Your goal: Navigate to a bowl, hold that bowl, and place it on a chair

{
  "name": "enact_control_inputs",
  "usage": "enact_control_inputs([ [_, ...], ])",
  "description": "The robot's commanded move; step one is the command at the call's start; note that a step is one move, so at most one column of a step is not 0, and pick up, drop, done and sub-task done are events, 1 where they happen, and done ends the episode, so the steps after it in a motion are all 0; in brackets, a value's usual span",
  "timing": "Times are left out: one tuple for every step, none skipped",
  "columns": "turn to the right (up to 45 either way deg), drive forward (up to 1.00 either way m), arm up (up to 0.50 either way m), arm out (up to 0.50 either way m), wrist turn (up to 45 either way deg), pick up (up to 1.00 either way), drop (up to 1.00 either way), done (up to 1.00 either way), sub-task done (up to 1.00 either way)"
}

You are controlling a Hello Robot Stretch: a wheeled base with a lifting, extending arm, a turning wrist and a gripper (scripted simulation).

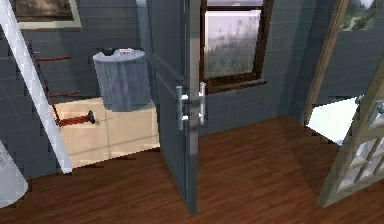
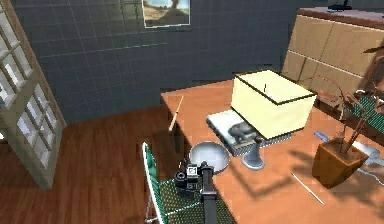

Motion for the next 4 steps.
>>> enact_control_inputs([
  [0.0,0.0,-0.32,0.0,0.0,0.0,0.0,0.0,0.0],
  [0.0,0.0,0.0,0.0,0.0,0.0,1.0,0.0,0.0],
  [0.0,0.0,0.1,0.0,0.0,0.0,0.0,0.0,0.0],
  [0.0,0.0,0.0,-0.08,0.0,0.0,0.0,0.0,0.0],
])
